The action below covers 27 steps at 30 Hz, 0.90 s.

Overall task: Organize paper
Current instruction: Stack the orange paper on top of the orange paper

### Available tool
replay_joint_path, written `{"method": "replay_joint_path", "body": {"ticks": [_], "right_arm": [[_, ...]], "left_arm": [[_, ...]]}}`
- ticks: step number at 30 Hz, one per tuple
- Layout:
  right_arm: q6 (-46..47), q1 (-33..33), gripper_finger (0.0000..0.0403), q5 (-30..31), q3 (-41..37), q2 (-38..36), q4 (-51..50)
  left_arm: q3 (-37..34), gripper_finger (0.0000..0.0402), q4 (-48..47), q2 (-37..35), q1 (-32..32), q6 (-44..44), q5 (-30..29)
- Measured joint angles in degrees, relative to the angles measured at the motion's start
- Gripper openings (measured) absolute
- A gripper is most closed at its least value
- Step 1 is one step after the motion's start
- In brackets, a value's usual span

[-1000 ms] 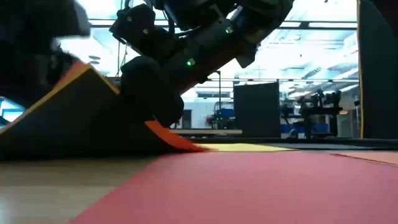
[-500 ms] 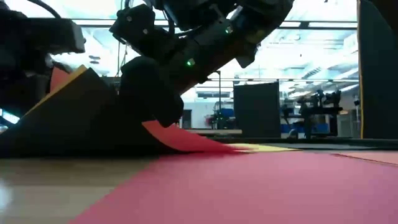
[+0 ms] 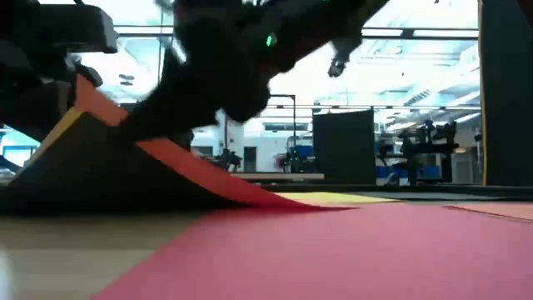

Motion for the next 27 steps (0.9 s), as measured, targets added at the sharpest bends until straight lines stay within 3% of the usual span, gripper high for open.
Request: {"method": "replay_joint_path", "body": {"ticks": [7, 11, 16, 19, 23, 27], "right_arm": [[4.3, 2.2, 0.0238, 9.6, 0.1, -2.6, -10.8], [11.6, 1.9, 0.0233, 10.4, -1.6, -2.6, -14.8], [13.6, 0.5, 0.0223, 19.0, -4.4, -2.4, -14.5], [13.7, -1.3, 0.0217, 17.0, -6.2, -2.5, -13.0], [13.6, -3.1, 0.0192, 15.6, -6.9, -2.4, -11.6], [11.3, -3.9, 0.0121, 13.9, -6.9, -2.4, -10.3]], "left_arm": [[0.0, 0.0000, 0.2, 0.0, 0.0, 0.0, 0.1], [0.1, 0.0000, 0.2, 0.0, 0.0, 0.1, 0.4], [0.1, 0.0000, 1.3, 0.0, -0.1, 1.1, 0.5], [0.1, 0.0000, 1.5, -0.1, -0.1, 1.1, 0.5], [0.4, 0.0000, 1.6, -0.4, -0.2, 1.2, 0.6], [2.6, 0.0000, 0.5, -0.4, -0.2, 2.3, 0.7]]}}
